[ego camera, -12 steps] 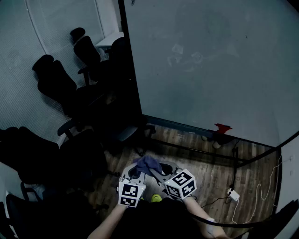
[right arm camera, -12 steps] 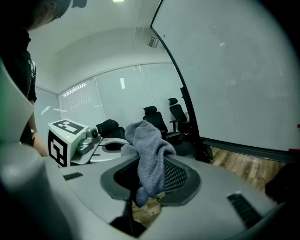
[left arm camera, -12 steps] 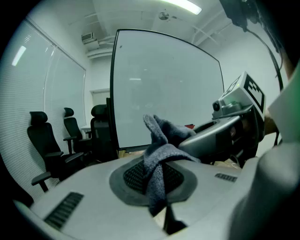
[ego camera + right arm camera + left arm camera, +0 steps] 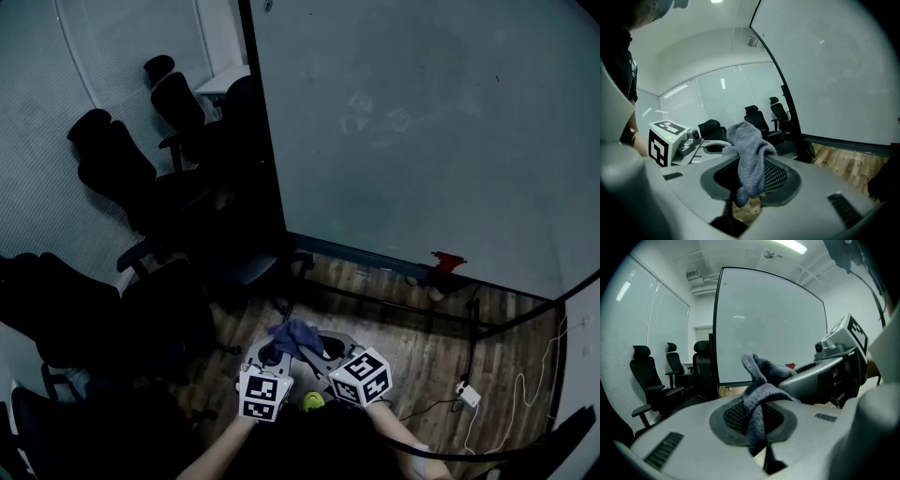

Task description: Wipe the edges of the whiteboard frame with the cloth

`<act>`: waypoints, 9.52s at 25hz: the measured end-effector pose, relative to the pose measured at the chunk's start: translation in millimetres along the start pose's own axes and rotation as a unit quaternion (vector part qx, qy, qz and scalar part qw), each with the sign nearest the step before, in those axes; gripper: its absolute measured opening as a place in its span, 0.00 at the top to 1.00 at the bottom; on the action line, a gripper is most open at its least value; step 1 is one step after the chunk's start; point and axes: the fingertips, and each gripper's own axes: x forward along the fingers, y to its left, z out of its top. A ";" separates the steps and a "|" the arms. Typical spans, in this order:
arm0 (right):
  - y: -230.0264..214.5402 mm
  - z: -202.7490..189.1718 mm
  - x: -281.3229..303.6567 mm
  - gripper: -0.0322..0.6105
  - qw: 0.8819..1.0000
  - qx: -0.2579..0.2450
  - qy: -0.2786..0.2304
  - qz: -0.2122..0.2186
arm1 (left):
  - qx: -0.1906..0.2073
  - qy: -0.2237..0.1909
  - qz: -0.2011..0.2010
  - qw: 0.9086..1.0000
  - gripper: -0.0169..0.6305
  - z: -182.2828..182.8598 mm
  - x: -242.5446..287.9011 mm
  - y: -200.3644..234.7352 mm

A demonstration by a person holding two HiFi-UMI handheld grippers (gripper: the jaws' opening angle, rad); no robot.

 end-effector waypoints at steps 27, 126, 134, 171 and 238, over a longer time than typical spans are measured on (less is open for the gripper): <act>-51.7 19.5 88.5 0.79 0.996 0.010 0.037 -0.085 | 0.030 0.036 -0.045 0.998 0.93 -8.4 65.2 77.9; -230.6 129.3 194.1 0.80 0.961 0.186 0.014 -0.203 | 0.071 0.073 -0.083 0.991 0.93 63.4 248.1 184.1; -224.1 149.6 188.1 0.80 0.963 0.173 0.001 -0.205 | 0.091 0.066 -0.095 0.989 0.93 80.7 243.8 182.6; -190.0 241.4 159.4 0.80 0.973 0.103 -0.057 -0.197 | 0.269 0.043 -0.079 0.959 0.93 172.0 208.9 184.4; -121.2 433.5 91.8 0.80 0.972 -0.091 -0.082 -0.200 | 0.452 -0.080 -0.042 0.887 0.93 365.4 143.4 184.5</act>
